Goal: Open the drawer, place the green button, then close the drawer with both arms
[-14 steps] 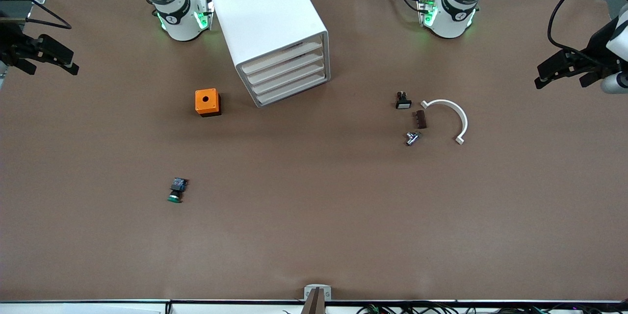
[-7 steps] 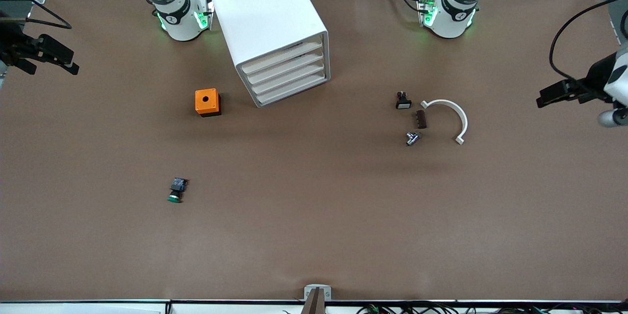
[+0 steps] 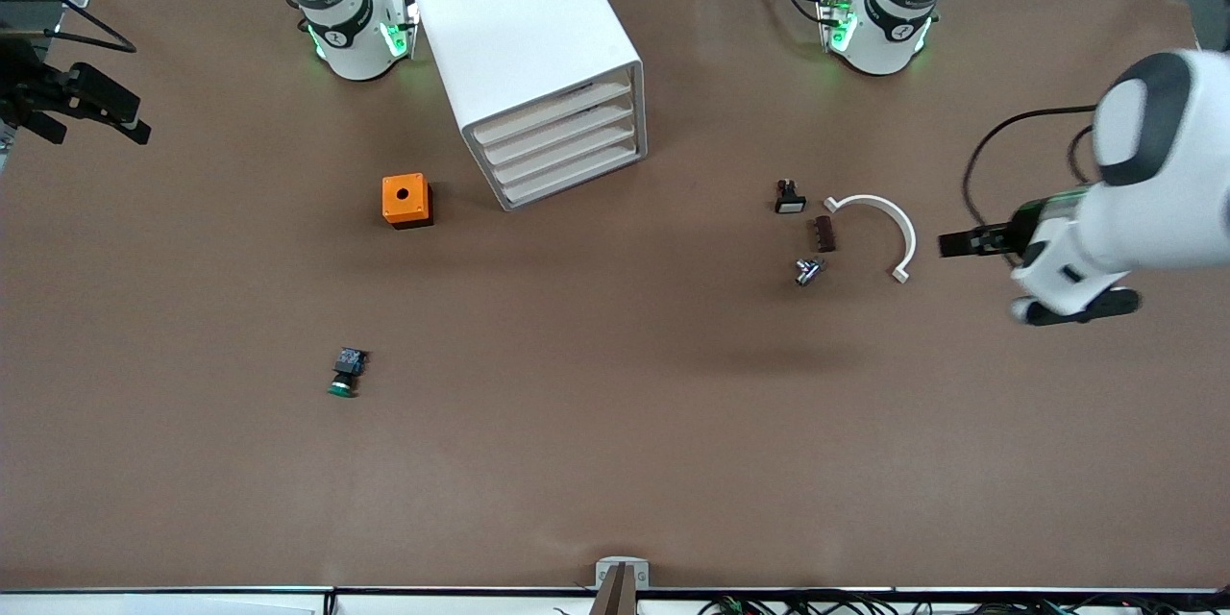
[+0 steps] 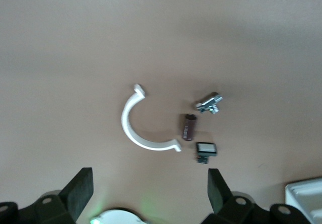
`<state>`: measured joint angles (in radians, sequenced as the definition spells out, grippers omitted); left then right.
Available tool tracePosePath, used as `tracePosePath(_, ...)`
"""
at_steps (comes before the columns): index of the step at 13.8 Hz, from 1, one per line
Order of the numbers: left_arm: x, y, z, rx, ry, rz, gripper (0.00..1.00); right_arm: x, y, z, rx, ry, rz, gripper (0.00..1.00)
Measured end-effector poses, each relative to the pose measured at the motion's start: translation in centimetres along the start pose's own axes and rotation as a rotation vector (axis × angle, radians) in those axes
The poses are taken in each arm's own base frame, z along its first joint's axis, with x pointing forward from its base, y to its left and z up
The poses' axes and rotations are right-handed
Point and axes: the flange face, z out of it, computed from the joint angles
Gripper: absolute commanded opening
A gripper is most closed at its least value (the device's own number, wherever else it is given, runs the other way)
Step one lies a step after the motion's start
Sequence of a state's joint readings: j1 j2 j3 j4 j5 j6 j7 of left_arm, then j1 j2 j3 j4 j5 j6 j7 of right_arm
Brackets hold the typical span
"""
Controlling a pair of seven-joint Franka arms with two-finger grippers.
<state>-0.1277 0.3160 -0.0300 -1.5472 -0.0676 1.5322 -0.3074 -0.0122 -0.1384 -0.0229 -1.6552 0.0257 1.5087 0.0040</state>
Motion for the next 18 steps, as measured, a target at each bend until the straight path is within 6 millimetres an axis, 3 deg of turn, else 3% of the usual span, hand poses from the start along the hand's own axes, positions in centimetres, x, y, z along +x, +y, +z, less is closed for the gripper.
tracePosePath(3, -1.5, 9.2, 3.6, 0.020, -0.046, -0.057, 1.00, 0.2, -0.1, 1.0, 0.000, -0.041, -0.001, 1.00)
tracePosePath(5, -2.6, 15.1, 5.6, -0.006, -0.092, -0.184, 1.00, 0.9, -0.1, 2.2, -0.001, -0.067, -0.007, 1.00)
tracePosePath(9, -4.3, 24.2, 12.2, 0.021, -0.218, -0.476, 1.00, 1.9, 0.1, 3.7, 0.001, -0.090, -0.074, 1.00)
tracePosePath(13, -4.9, 29.8, 18.4, 0.027, -0.385, -0.769, 1.00, 3.5, 0.8, 5.9, 0.001, -0.126, -0.073, 1.00)
tracePosePath(18, -5.9, 33.2, 24.0, 0.103, -0.635, -1.130, 1.00, 5.8, 3.4, 10.1, 0.006, -0.192, -0.029, 1.00)
